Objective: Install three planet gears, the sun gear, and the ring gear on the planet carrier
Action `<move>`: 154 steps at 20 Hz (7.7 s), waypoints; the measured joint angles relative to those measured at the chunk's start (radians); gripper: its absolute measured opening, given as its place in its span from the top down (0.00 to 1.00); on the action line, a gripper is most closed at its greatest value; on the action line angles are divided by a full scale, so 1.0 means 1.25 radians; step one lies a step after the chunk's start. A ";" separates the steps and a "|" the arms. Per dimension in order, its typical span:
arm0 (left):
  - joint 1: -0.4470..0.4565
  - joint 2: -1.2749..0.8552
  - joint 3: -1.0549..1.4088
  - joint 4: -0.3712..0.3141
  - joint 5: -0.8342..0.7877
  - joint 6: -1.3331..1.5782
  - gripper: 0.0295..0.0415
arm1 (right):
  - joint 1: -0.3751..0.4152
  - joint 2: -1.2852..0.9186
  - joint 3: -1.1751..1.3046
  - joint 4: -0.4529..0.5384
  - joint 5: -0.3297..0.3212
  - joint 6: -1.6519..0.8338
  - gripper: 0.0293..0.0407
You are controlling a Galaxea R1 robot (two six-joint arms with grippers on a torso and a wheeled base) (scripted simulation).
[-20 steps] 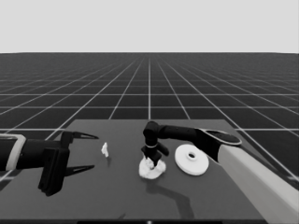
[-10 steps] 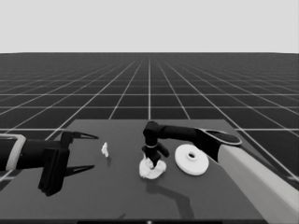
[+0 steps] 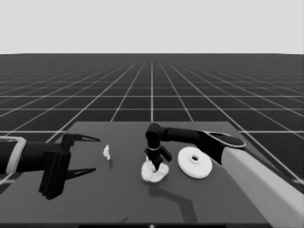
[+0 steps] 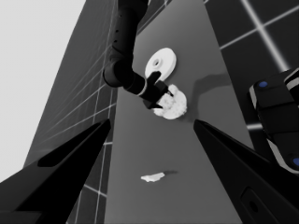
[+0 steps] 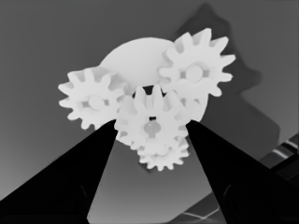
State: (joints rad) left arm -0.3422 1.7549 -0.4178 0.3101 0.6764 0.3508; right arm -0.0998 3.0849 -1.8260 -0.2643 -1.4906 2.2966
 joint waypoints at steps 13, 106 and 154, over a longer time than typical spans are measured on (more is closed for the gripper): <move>0.000 0.000 0.000 0.000 0.000 0.000 0.25 | 0.162 -0.028 0.110 0.151 -0.069 -0.454 0.14; 0.000 0.000 0.000 0.000 0.000 0.000 0.25 | 0.033 -0.012 0.024 0.019 -0.007 -0.716 0.51; 0.000 0.000 0.000 0.000 0.000 0.000 0.25 | 0.021 -0.013 0.023 0.019 -0.008 -0.393 0.20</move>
State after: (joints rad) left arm -0.3422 1.7549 -0.4178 0.3101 0.6764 0.3508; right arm -0.0734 3.0684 -1.7975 -0.2402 -1.5004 1.8048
